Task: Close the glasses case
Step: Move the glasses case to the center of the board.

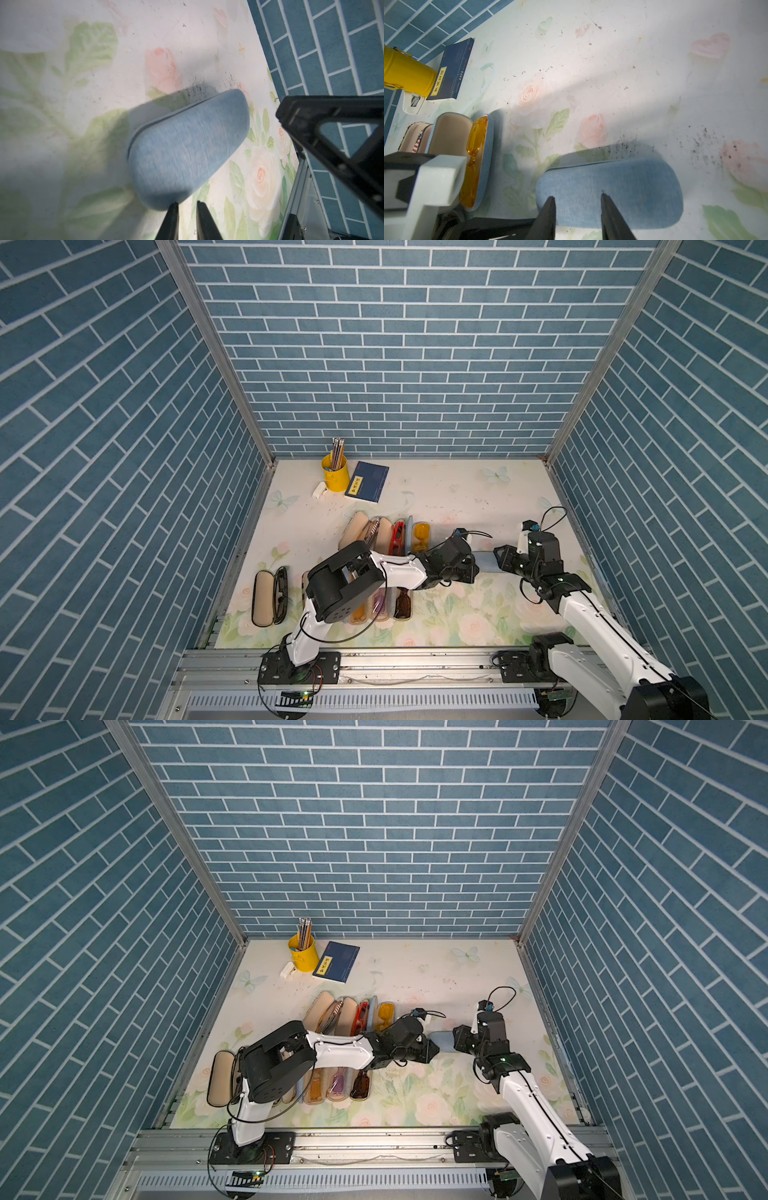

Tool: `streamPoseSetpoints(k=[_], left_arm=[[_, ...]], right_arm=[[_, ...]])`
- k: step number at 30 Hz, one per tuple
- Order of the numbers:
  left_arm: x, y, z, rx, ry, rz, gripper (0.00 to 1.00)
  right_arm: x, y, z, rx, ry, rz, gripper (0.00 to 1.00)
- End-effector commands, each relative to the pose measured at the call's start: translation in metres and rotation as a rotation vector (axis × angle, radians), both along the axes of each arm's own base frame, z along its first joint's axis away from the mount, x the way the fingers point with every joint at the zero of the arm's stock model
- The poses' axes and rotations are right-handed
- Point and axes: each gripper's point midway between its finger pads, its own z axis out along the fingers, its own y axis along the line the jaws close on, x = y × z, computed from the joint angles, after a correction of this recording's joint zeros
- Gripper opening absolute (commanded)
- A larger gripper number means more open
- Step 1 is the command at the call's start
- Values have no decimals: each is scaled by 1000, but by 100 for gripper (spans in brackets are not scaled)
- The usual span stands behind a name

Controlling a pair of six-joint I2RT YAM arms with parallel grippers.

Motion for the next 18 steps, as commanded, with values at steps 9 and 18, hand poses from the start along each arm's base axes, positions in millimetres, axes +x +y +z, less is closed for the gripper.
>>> streamPoseSetpoints(k=[9,18], left_arm=[[24,-17,-11,12,-26,19,20],[38,-36,-12,5,-35,6,20]], right_arm=[[-2,0,4,-11,-27,22,36],[-3,1,0,-6,-22,26,37]])
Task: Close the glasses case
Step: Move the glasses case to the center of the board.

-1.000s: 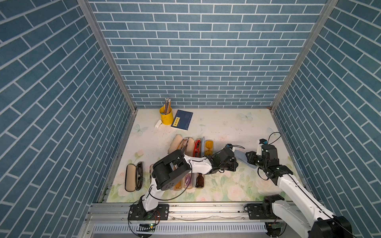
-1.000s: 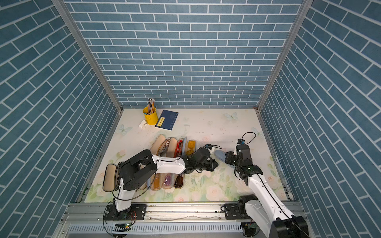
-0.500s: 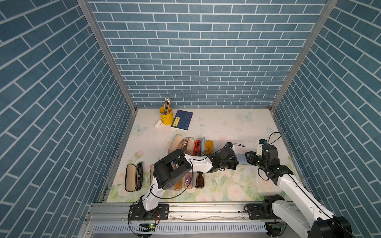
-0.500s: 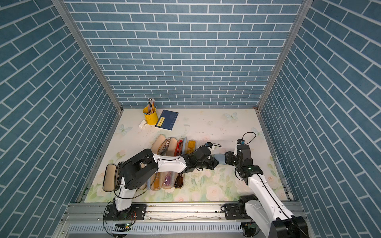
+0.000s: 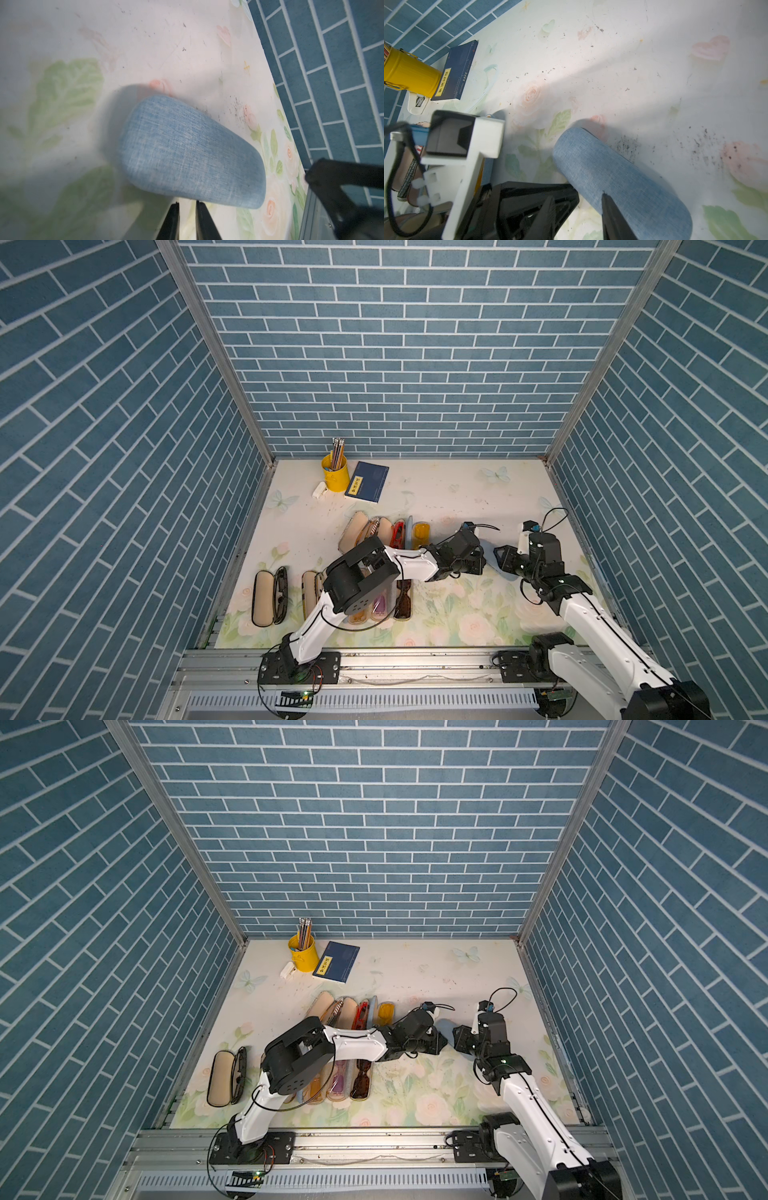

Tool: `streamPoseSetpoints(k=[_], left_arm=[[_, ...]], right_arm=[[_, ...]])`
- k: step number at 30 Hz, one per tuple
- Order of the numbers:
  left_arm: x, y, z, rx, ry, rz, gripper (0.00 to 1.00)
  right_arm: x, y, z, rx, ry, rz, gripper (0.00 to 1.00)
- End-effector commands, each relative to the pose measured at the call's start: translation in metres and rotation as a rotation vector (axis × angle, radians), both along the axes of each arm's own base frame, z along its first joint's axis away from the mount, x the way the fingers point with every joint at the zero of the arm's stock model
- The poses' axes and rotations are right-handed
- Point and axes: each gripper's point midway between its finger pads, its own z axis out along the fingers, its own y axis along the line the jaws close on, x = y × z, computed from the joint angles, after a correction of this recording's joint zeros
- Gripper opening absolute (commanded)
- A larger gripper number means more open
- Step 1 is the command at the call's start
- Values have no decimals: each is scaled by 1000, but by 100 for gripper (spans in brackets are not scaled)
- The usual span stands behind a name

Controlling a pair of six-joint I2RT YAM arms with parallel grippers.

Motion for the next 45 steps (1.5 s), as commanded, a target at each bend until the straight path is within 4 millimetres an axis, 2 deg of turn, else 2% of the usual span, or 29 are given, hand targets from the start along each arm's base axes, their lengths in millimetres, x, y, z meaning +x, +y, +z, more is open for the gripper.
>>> streamPoseSetpoints(k=[1,7,13,18,21,23,26,30,33,39,43,45], left_arm=[[7,-6,-3,16,-17,-12,20],[19,-7,-6,22,-19,-1,20],[20,-4,-6,18,-16,1,20],[23,16,18,-19,-26,37,20],[24,47,47,-25,-73,80,23],[24,71,84,-36,-139,112,28],[22,111,125,-20,-229,163,45],[19,163,162,2,-289,225,64],[14,204,180,32,-334,295,71],[0,272,204,45,-410,415,84],[-10,302,212,52,-444,479,87],[-15,310,213,39,-451,491,87]], right_arm=[[-1,0,-2,-12,-10,18,37],[-3,-1,-5,-12,-8,13,37],[-3,-2,-5,-16,-7,8,38],[-1,5,0,19,-28,35,38],[-2,22,2,108,-35,88,39],[-3,34,-5,151,-12,119,39],[-2,51,-16,126,16,137,39],[4,72,-22,100,35,152,39],[12,83,-27,79,50,157,39],[27,127,-39,58,85,238,39],[37,152,-50,48,107,279,39],[42,161,-50,45,105,290,39]])
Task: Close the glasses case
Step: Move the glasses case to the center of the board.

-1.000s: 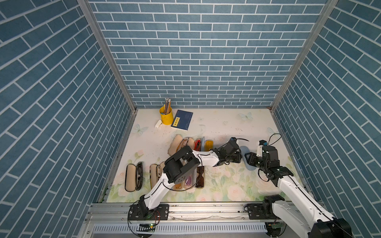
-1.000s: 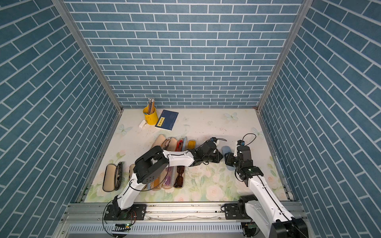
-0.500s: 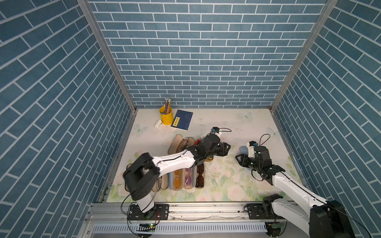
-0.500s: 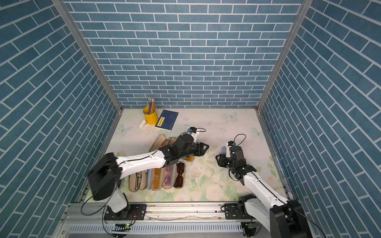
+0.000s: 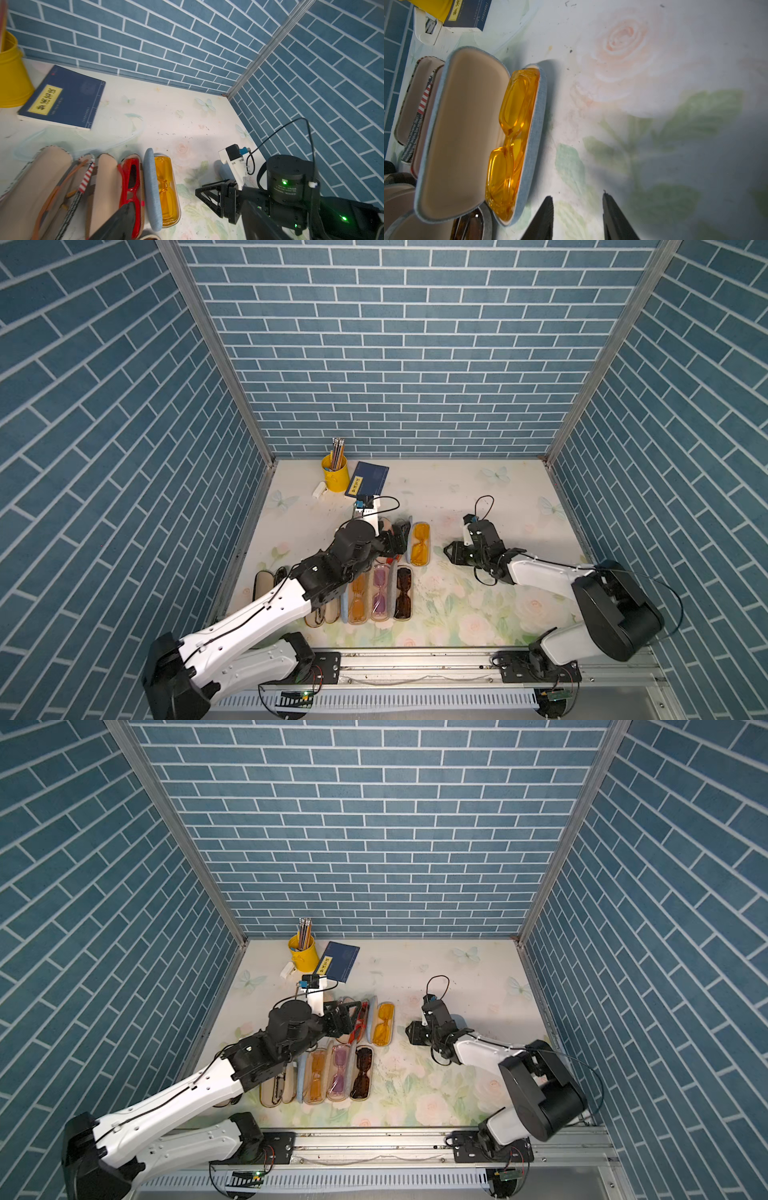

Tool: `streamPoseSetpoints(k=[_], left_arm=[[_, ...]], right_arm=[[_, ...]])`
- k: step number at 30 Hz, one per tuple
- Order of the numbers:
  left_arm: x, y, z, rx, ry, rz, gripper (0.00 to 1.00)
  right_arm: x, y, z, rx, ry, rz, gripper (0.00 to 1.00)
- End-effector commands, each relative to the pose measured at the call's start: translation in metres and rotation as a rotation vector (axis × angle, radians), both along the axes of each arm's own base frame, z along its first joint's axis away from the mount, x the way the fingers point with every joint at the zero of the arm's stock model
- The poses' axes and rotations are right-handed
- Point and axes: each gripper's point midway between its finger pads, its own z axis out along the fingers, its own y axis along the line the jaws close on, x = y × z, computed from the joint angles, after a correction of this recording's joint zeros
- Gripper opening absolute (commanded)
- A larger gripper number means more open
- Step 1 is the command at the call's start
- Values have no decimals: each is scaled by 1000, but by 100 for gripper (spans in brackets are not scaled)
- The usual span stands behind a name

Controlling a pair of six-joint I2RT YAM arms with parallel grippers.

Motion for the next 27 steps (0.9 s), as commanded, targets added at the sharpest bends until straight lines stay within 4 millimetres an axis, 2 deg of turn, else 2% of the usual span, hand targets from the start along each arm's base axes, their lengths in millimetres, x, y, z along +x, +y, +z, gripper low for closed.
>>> streamPoseSetpoints(k=[1,7,13,20,27], left_arm=[[-4,22,-11,49,2,54,87],[-10,28,-25,52,36,62,84],[-11,29,-29,38,41,60,83],[-12,28,-35,37,50,58,81],[-13,32,-40,32,59,66,80]], right_arm=[[15,15,9,20,-33,-15,39],[17,38,12,27,-39,24,37],[14,46,13,43,-45,34,37],[15,46,3,21,-31,26,34],[19,48,1,13,-37,24,33]])
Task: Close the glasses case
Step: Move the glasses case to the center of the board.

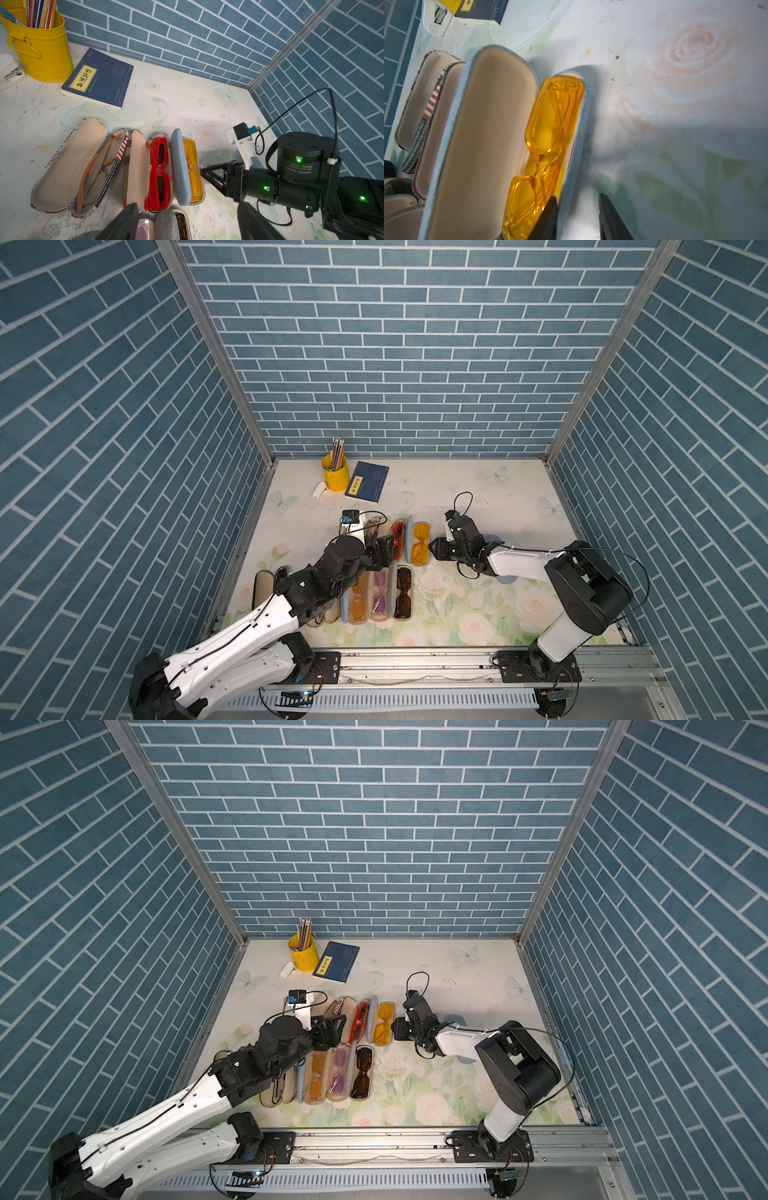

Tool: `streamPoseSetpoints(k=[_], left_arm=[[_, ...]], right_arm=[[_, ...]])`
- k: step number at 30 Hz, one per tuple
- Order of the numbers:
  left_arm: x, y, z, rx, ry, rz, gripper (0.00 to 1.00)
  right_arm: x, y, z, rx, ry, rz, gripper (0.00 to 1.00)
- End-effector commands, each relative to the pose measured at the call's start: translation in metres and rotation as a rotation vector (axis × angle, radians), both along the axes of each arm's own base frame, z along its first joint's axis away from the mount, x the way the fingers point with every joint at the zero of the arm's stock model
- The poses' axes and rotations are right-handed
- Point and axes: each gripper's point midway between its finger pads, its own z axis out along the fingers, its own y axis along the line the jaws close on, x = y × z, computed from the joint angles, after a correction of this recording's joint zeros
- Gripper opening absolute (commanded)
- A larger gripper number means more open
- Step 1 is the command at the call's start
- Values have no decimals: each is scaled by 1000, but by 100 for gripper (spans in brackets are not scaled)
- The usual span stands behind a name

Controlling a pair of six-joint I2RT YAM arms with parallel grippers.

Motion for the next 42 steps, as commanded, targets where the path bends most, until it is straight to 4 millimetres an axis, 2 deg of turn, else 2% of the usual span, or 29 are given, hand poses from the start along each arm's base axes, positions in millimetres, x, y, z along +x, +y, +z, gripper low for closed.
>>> streamPoseSetpoints(k=[1,11,16,21,42], left_arm=[[0,4,1,-14,-5,14,80],[0,8,-2,-18,-3,23,77],[1,9,-5,-10,3,29,77],[4,9,-10,23,4,34,77],[12,-7,-23,43,20,-5,73]], right_arm=[[10,6,4,8,-15,-19,33],[13,8,-5,-6,-2,-19,28],[13,0,-8,-33,-12,-45,23],[12,-1,-12,-36,-11,-45,22],[5,0,-23,-22,4,-24,10]])
